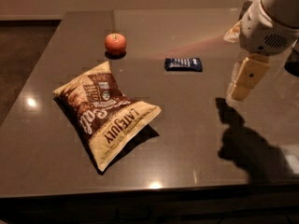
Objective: Move rxbar blueberry near brown chip bag
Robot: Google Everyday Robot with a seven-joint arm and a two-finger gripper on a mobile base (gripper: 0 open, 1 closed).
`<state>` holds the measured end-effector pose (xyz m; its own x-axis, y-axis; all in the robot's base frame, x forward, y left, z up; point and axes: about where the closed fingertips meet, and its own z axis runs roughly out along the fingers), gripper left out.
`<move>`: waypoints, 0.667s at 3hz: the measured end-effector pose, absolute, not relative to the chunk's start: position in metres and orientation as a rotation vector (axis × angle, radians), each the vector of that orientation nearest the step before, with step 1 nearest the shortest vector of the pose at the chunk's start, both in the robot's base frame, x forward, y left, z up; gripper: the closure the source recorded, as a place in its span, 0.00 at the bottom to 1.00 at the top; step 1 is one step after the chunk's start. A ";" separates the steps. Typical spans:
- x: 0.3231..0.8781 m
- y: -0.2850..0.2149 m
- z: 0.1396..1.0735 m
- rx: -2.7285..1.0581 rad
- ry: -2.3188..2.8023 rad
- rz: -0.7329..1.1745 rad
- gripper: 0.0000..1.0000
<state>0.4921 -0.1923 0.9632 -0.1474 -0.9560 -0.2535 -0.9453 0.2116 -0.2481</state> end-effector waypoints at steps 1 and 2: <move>0.530 -0.177 0.955 -1.784 2.104 -0.001 0.00; 0.565 -0.165 0.945 -1.788 2.097 0.044 0.00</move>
Offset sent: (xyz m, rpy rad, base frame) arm 0.1256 0.0422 -0.0344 0.0935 0.0556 0.0517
